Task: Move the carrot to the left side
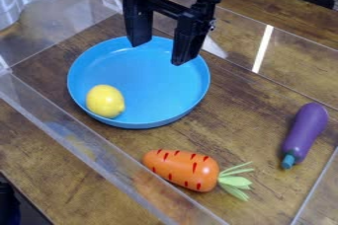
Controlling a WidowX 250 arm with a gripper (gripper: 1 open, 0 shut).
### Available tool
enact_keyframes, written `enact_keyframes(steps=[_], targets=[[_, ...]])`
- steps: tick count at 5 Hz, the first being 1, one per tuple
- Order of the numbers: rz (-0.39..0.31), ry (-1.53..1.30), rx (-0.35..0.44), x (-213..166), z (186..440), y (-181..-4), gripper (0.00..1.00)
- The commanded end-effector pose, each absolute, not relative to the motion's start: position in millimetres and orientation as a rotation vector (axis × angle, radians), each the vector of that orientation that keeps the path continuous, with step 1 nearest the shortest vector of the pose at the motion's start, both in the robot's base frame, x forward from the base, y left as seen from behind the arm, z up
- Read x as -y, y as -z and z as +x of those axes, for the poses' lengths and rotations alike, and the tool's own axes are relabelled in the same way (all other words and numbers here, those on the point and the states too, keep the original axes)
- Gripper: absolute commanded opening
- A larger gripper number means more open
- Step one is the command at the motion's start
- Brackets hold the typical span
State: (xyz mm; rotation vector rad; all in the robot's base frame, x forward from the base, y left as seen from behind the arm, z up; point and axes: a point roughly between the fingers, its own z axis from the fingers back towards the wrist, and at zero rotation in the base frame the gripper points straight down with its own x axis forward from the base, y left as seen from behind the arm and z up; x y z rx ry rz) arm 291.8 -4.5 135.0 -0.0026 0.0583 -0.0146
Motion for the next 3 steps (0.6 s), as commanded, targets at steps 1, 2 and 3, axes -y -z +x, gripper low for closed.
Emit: enact_keyframes(steps=[1, 2, 3], targets=[[-0.003, 0.061, -0.068, -2, 286, -135.0, 1.00], [-0.003, 0.107, -0.078, -8, 281, -141.1, 1.00], [-0.003, 0.155, -0.080, -7, 281, -124.8, 1.00]])
